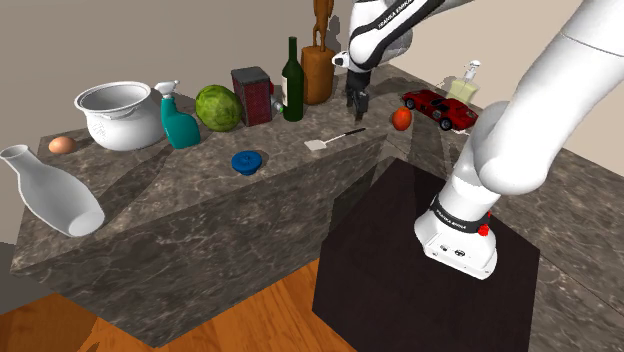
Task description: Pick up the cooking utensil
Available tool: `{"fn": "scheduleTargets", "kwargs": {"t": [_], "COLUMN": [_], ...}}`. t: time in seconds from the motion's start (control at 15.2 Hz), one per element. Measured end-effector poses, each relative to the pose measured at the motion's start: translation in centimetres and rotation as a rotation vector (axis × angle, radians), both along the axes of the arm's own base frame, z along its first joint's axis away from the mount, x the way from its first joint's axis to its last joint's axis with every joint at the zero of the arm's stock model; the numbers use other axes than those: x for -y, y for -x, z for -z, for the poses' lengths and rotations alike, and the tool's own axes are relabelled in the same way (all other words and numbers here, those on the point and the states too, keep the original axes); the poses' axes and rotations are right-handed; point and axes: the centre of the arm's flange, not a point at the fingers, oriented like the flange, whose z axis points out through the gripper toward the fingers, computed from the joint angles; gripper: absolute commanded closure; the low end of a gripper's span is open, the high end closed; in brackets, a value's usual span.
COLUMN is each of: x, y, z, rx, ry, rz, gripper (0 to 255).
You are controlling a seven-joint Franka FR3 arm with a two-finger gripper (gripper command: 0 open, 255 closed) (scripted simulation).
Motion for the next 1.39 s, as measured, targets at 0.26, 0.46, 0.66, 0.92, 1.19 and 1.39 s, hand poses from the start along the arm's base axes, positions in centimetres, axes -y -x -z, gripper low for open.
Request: {"fn": "scheduleTargets", "kwargs": {"t": [0.26, 0.46, 0.66, 0.92, 1.19, 1.39], "x": [0.4, 0.8, 0.7, 0.6, 0.7, 0.7], "y": [-2.9, -4.8, -5.1, -5.2, -5.2, -5.2], "z": [4.4, 7.7, 9.4, 11.8, 12.4, 12.5], "rx": [-0.011, -0.02, -0.021, -0.021, -0.021, -0.021], "ry": [-0.005, -0.008, -0.009, -0.009, -0.009, -0.009], "rz": [-0.168, -0.282, -0.31, -0.314, -0.314, -0.314], "gripper": [0, 0, 0, 0, 255, 255]}}
